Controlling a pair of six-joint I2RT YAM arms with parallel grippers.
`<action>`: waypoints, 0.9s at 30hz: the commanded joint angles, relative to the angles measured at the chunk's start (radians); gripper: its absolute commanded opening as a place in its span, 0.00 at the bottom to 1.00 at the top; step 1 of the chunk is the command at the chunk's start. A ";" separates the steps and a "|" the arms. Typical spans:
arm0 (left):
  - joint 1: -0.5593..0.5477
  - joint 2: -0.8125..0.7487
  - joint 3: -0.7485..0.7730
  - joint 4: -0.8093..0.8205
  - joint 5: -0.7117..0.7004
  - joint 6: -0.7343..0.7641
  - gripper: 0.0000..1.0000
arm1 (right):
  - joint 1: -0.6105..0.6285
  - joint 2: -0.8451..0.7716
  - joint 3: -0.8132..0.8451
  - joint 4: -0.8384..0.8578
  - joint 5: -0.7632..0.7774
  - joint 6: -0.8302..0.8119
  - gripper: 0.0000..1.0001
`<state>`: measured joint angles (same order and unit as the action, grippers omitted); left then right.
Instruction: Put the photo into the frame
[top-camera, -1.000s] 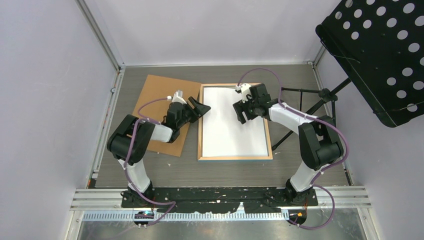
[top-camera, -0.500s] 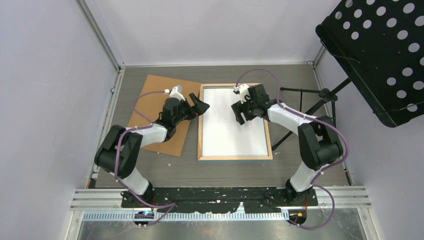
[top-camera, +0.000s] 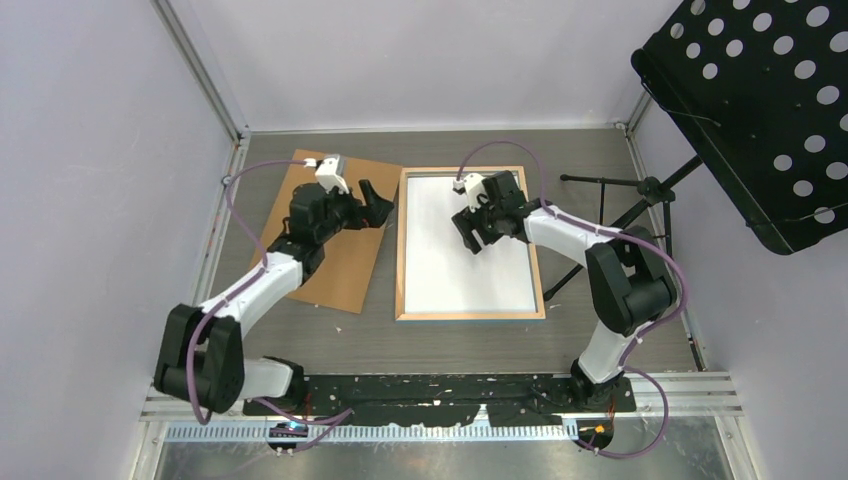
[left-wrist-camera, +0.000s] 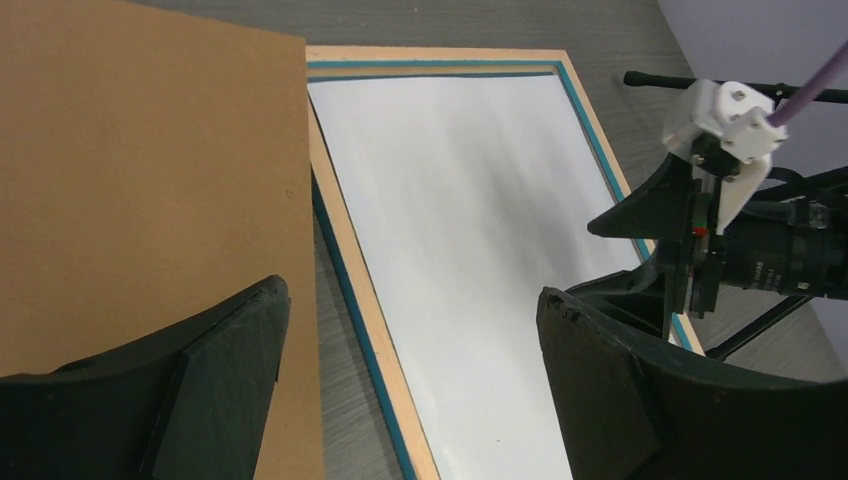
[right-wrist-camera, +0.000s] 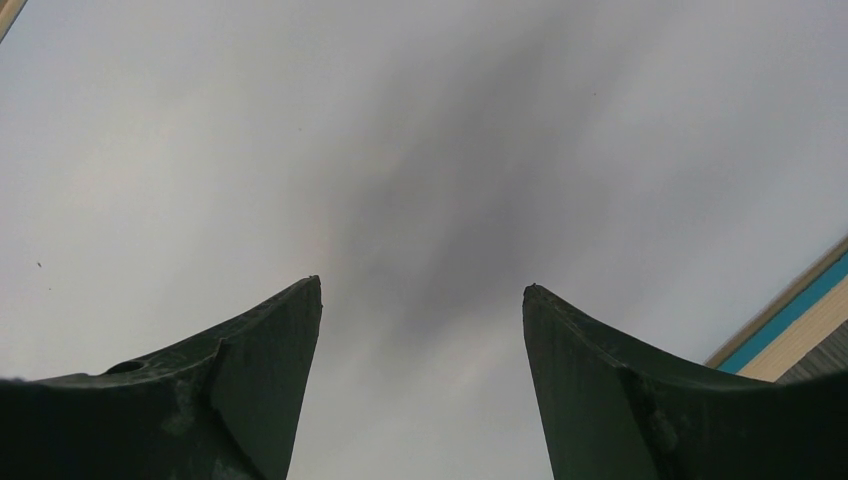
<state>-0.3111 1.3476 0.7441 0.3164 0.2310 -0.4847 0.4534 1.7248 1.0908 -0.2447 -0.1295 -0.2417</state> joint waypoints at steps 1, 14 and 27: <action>0.004 -0.120 0.061 -0.132 0.036 0.202 0.91 | 0.017 0.021 0.061 -0.007 0.025 -0.020 0.79; 0.021 -0.220 0.146 -0.444 -0.037 0.433 0.94 | 0.054 0.112 0.165 -0.114 0.048 -0.007 0.79; 0.036 -0.248 0.145 -0.489 -0.071 0.472 0.94 | 0.083 0.191 0.240 -0.183 0.072 -0.007 0.79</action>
<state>-0.2844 1.1294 0.8658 -0.1608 0.1822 -0.0402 0.5224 1.8992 1.2705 -0.4084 -0.0750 -0.2455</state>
